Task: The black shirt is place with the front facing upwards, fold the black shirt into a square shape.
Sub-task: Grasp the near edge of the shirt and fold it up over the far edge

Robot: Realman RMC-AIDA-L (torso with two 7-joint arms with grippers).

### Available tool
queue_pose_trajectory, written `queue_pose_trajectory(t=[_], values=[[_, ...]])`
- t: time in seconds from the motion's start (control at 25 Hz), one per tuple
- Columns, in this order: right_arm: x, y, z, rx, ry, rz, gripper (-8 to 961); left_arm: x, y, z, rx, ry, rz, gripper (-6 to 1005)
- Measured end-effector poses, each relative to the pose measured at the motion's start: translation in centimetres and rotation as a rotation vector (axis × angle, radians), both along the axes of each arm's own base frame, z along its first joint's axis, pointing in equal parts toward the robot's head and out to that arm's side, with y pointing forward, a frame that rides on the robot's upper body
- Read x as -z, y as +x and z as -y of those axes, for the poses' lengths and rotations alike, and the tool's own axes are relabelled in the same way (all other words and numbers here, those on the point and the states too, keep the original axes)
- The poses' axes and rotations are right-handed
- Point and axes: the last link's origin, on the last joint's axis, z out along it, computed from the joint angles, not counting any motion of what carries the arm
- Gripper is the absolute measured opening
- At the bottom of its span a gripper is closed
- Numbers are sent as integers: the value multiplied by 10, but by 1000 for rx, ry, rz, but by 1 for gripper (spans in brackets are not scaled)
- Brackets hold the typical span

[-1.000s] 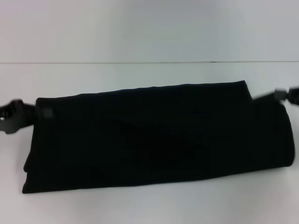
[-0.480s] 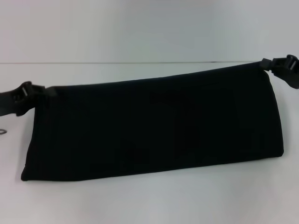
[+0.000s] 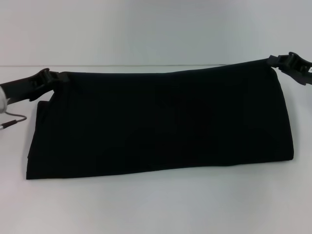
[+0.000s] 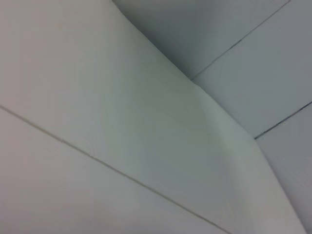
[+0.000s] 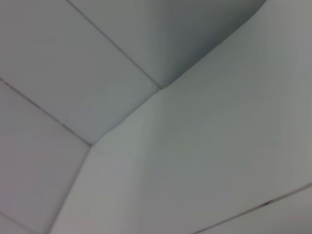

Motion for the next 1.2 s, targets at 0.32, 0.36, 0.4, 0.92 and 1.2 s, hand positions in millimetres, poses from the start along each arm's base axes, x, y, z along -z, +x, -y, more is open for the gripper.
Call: queue_pose_trajectory(t=[0.32, 0.36, 0.4, 0.92, 1.2], values=[[23, 1, -11, 57, 42, 138, 0, 25, 7, -14, -17, 52, -100, 20], [26, 0, -13, 56, 47, 167, 0, 28, 7, -16, -30, 62, -113, 20], [29, -1, -14, 56, 49, 185, 11, 30, 7, -18, -40, 71, -125, 20], [41, -6, -24, 52, 80, 336, 264, 44, 5, -24, -107, 179, -140, 294], [40, 2, -14, 50, 83, 284, 553, 42, -14, -17, -173, 193, -188, 467]])
